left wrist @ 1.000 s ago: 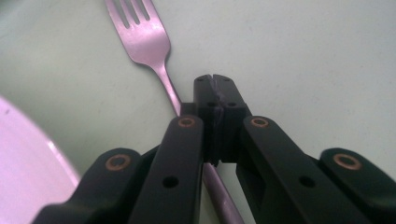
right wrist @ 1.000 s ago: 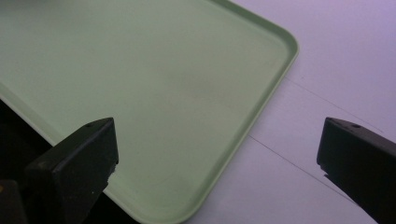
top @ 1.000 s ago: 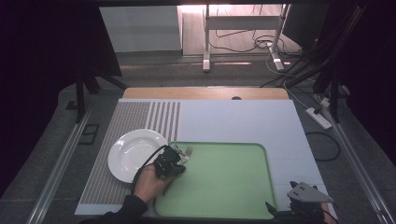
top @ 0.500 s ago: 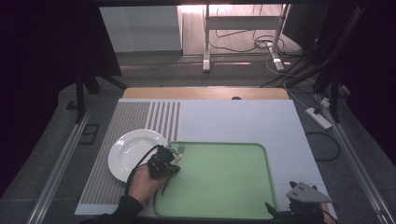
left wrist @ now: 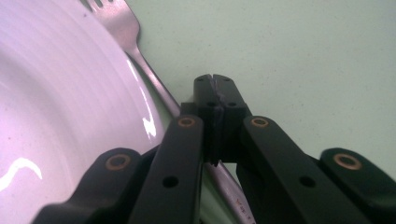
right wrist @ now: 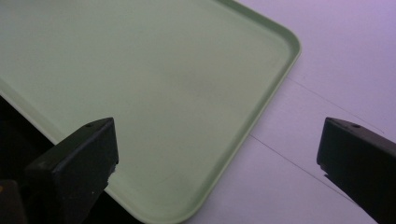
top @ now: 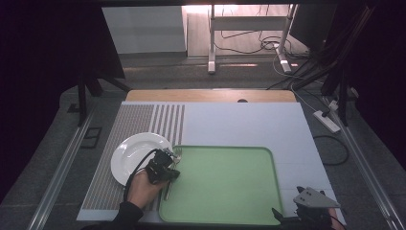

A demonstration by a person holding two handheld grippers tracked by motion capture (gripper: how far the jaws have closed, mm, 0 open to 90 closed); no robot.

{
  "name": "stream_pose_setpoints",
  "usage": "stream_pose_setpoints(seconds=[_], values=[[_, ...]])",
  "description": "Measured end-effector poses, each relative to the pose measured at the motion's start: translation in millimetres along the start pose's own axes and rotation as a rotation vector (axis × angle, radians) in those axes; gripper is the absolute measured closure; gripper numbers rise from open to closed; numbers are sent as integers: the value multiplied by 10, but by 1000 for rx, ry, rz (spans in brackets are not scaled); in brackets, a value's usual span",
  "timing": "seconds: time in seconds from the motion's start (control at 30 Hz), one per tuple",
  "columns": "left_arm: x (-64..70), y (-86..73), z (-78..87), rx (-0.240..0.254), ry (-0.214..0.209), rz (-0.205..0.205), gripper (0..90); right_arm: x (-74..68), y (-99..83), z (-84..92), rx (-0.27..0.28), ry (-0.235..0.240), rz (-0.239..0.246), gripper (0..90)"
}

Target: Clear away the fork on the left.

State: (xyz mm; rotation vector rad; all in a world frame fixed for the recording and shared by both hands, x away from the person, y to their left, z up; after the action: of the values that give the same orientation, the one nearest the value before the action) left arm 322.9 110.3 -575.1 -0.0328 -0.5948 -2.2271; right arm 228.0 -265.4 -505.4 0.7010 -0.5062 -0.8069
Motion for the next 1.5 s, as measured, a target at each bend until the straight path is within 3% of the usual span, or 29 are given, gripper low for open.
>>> stream_pose_setpoints(seconds=[0.3, 0.37, 0.7, 0.87, 1.0, 1.2, 1.37, 1.5], values=[[28, 20, 6, 18, 7, -20, 839, -1, 1, 1, 1, 1, 0, 0], [40, 35, 15, 28, 4, -25, 763, -1, 0, 1, 1, 2, 0, 0], [119, 100, 105, 102, -33, -79, 640, -2, 0, 1, 1, 4, -1, 0], [125, 128, 141, 143, -19, -112, 497, -1, -1, 0, 0, 4, 1, 0], [105, 138, 165, 172, -30, -111, 389, -2, -1, 1, 0, 4, 2, 0], [62, 145, 215, 220, -63, -75, 207, -3, 0, 1, 1, 4, 2, 0], [53, 101, 245, 212, -73, -89, 167, -4, 1, 2, 2, 5, 3, 0], [61, 92, 303, 248, -97, -92, 116, -4, 0, 2, 2, 6, 2, 0]])
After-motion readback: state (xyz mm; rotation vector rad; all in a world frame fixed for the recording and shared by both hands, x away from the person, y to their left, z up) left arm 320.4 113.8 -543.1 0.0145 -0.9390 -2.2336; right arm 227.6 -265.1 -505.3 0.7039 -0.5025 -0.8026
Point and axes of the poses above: each handheld gripper's, and its own axes: z roughly backward along the jaws, y roughly out of its top, x roughly to its right, the point moved 7 cm from there along -z, roughly forward along the jaws, and after that the axes turned 1 degree about -z, right-handed, at the moved point
